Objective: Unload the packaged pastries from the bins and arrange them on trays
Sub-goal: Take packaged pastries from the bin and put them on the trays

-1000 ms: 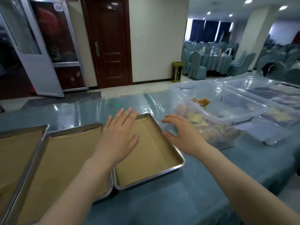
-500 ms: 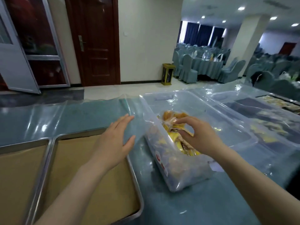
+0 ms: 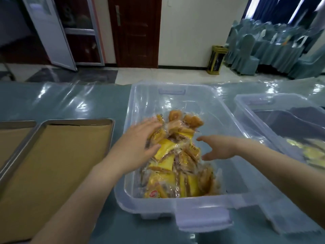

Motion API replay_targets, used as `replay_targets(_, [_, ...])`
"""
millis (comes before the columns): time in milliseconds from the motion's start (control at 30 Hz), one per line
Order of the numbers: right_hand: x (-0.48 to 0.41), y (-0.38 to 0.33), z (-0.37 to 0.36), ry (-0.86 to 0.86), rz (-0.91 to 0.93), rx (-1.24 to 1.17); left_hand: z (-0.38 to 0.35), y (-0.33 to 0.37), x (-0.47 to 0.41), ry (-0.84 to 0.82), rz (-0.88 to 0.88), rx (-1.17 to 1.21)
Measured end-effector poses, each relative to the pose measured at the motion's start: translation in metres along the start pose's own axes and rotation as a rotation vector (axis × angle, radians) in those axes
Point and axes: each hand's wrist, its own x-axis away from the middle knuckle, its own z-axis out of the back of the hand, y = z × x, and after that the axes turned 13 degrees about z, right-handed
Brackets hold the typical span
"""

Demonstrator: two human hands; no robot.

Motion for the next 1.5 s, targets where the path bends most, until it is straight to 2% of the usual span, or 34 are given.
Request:
replay_targets(167, [-0.04, -0.008, 0.001, 0.015, 0.148, 0.005, -0.007, -0.007, -0.004, -0.008, 0.06, -0.253])
replay_targets(433, [-0.066, -0.029, -0.051, -0.056, 0.064, 0.097, -0.011, -0.007, -0.002, -0.016, 0.101, -0.411])
replay_targets(533, [-0.07, -0.021, -0.055, -0.077, -0.021, 0.114, -0.011, -0.005, 0.0, -0.023, 0.115, -0.441])
replay_targets(633, [-0.07, -0.017, -0.056, -0.065, -0.019, 0.107, -0.011, -0.004, 0.0, -0.034, 0.109, -0.484])
replay_targets(767, [-0.066, -0.015, -0.058, 0.014, 0.037, 0.29, -0.01, -0.002, 0.001, -0.037, 0.117, -0.516])
replay_targets(867, [-0.064, -0.014, -0.046, 0.104, 0.032, 0.234, -0.01, -0.002, 0.001, -0.043, 0.114, -0.53])
replay_targets(1033, [-0.064, -0.02, -0.009, 0.392, 0.065, 0.182, -0.005, 0.001, -0.003, -0.062, 0.159, -0.442])
replay_targets(1133, [-0.074, -0.015, 0.02, 0.581, 0.042, 0.268, -0.002, 0.008, -0.022, -0.041, 0.189, -0.384])
replay_targets(1233, [-0.09, -0.003, 0.043, 0.676, 0.009, 0.362, -0.006, 0.02, -0.068, -0.021, 0.173, -0.387])
replay_targets(1333, [-0.111, 0.01, 0.049, 0.645, -0.002, 0.35, -0.031, 0.025, -0.122, -0.065, 0.234, -0.39])
replay_targets(1500, [-0.148, 0.029, 0.024, 0.411, 0.017, 0.111, -0.099, 0.001, -0.162, -0.225, 0.373, -0.419])
